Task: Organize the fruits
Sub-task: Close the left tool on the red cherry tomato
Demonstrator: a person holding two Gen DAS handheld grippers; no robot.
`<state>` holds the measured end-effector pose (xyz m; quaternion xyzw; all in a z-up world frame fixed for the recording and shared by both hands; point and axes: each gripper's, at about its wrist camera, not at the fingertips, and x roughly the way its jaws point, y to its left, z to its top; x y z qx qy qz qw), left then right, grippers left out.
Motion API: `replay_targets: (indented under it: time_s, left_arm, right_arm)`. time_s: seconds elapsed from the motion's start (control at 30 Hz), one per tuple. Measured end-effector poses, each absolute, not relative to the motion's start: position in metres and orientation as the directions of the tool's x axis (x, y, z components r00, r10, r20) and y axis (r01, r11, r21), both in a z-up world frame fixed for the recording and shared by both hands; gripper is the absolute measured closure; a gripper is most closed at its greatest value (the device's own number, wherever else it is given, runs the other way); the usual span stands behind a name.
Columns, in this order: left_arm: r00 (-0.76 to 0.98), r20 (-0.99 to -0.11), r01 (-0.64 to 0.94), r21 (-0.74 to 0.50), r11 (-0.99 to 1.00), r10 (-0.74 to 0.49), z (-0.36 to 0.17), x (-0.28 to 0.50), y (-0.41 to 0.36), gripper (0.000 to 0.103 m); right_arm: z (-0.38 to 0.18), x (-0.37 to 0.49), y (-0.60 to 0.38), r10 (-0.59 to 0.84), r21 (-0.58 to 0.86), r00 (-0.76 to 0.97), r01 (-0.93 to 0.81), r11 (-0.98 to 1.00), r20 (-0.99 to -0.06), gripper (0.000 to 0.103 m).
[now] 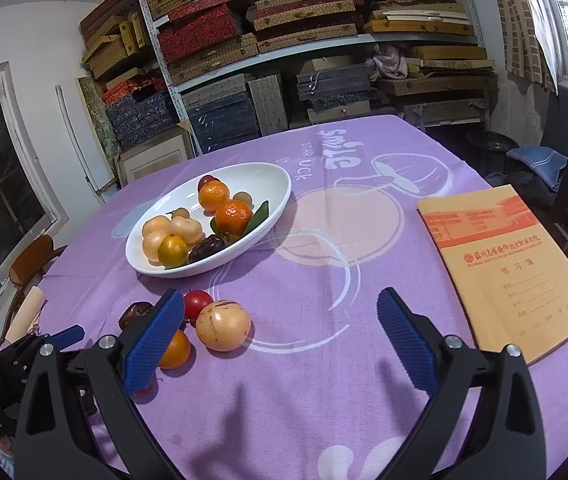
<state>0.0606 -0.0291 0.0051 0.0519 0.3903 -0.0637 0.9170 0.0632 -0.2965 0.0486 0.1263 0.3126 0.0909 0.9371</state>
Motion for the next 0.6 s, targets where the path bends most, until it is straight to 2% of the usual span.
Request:
replay_targets:
  time_s: [0.03, 0.17, 0.27, 0.53, 0.6]
  left_arm:
    - [0.682, -0.727, 0.157, 0.037, 0.987, -0.081, 0.004, 0.062, -0.029, 0.026]
    - [0.670, -0.738, 0.129, 0.017, 0.991, -0.074, 0.001, 0.068, -0.022, 0.014]
    - [0.652, -0.756, 0.118, 0.021, 0.993, -0.061, -0.002, 0.069, -0.018, 0.014]
    - [0.613, -0.782, 0.150, -0.028, 0.988, -0.115, -0.006, 0.072, -0.012, 0.039]
    - [0.614, -0.781, 0.154, -0.026, 0.988, -0.117, -0.006, 0.072, -0.014, 0.042]
  right_arm:
    - [0.049, 0.063, -0.297, 0.251, 0.294, 0.788, -0.092, 0.951, -0.563, 0.008]
    - [0.048, 0.063, -0.297, 0.251, 0.293, 0.787, -0.093, 0.951, -0.563, 0.008]
    - [0.048, 0.063, -0.296, 0.251, 0.293, 0.787, -0.093, 0.951, -0.563, 0.008]
    - [0.047, 0.063, -0.296, 0.255, 0.303, 0.787, -0.091, 0.949, -0.562, 0.008]
    - [0.047, 0.063, -0.296, 0.254, 0.301, 0.787, -0.091, 0.949, -0.563, 0.008]
